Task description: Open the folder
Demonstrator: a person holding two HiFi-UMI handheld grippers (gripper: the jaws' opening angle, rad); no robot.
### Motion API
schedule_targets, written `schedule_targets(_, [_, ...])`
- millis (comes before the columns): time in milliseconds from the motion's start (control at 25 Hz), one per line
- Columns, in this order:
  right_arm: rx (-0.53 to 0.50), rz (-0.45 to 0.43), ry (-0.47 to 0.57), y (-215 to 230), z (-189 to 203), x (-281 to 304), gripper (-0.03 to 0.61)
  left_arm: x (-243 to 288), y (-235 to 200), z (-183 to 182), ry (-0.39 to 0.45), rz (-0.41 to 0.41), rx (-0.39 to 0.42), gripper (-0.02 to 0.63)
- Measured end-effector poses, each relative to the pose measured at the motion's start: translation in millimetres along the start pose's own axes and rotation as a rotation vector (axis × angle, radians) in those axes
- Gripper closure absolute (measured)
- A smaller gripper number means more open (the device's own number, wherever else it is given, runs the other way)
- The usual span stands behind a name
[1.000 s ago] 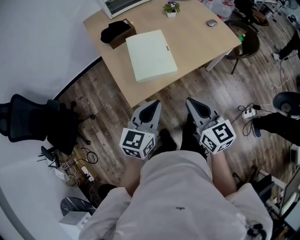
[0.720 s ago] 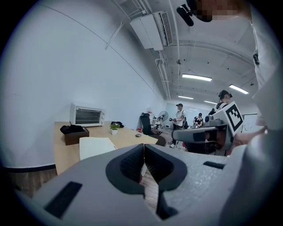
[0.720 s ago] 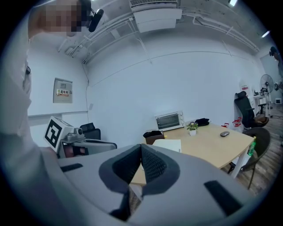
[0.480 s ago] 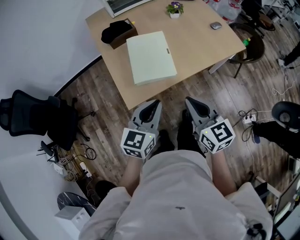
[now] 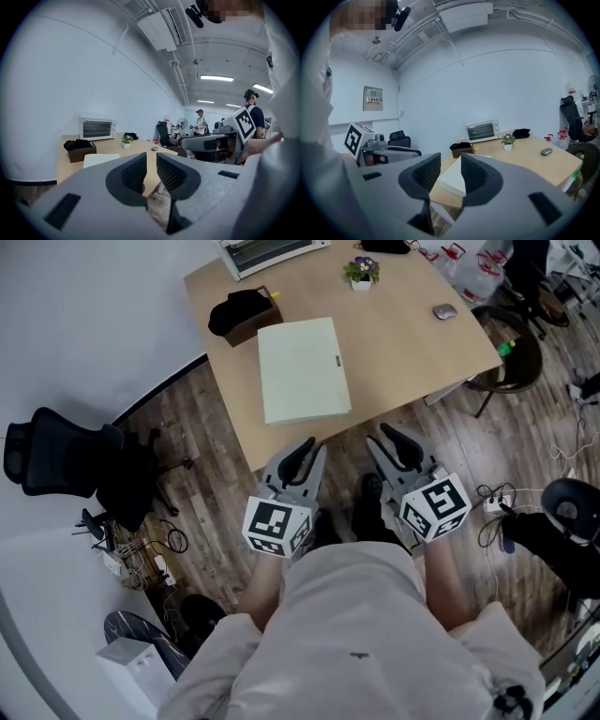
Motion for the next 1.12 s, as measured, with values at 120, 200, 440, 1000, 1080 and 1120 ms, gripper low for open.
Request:
schedule_targets(120, [-0.002,-0.022,-0.005,16,-3,3,0.420,12,3,-8,0.004,-0.023,-0.002,0.549])
schedule_targets(200, [-0.001,-0.036,-0.009,27,-4,5,0.398,21,6,-11,0.002,-0.035,0.005,0.536])
schedule_targets(440, [-0.011,-0.080,-0.014,55,-11,7,0.367,39,17,-23,0.003,-0.075,0.005,0.518])
schedule_targets(1000, [-0.045,-0.223,-0.103,85,3,20,0.341,67,33,-3,-0.068,-0.200,-0.027,0.472])
schedule_targets(1080, [-0.038,-0.235,-0.113,86,7,22,0.341,71,36,3,-0.088,-0.204,-0.021,0.460])
schedule_targets(1120, [-0.035,-0.240,-0.118,87,10,23,0.340,73,37,5,-0.096,-0.202,-0.018,0.454])
Point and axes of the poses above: the fingertips, and each gripper's own axes: x forward along the fingers, y to its right, z out of its underside, the point moved 3 cm from there along -x, backward along the fingers, and after that the axes turned 13 degrees about -y, right-handed, at the moved point
